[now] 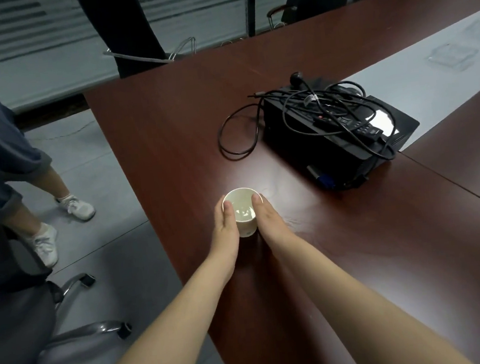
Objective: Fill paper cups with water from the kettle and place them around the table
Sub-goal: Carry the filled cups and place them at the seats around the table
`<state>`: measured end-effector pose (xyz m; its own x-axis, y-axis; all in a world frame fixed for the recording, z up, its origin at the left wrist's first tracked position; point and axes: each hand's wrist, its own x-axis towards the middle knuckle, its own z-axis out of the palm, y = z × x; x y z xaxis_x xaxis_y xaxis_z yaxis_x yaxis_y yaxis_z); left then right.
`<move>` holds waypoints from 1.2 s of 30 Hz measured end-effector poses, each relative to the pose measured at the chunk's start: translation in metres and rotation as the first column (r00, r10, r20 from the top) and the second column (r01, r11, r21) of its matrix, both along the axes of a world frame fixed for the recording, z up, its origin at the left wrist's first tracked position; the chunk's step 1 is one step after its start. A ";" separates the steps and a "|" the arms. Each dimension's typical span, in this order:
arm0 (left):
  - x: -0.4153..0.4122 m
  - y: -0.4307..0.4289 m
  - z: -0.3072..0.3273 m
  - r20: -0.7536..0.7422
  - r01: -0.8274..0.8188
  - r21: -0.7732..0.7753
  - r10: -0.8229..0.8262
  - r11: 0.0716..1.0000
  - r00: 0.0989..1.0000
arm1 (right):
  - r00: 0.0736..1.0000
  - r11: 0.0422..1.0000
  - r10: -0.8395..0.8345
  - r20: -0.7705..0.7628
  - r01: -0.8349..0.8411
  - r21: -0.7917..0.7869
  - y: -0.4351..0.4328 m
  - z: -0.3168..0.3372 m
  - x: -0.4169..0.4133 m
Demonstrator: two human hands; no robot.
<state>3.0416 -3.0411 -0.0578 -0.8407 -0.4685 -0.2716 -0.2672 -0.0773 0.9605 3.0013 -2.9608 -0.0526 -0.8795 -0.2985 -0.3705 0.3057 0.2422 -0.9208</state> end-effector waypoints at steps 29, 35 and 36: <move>0.234 0.230 0.111 -0.018 0.325 -0.197 -0.335 0.925 0.942 | 0.953 0.953 -0.301 -0.029 0.299 -0.052 0.281 0.094 0.270; 0.319 0.341 0.107 -0.007 0.450 -0.179 -0.459 0.875 0.889 | 0.866 0.866 -0.499 -0.035 0.498 -0.040 0.403 0.092 0.379; 0.333 0.360 0.108 -0.002 0.477 -0.180 -0.485 0.860 0.874 | 0.850 0.850 -0.526 -0.035 0.525 -0.028 0.424 0.092 0.397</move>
<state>3.3745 -2.6809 0.0499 -0.9827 -0.0376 -0.1811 -0.1850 0.2129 0.9594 3.3985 -2.5370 0.0397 -0.9207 0.2070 -0.3308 0.3458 0.0402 -0.9374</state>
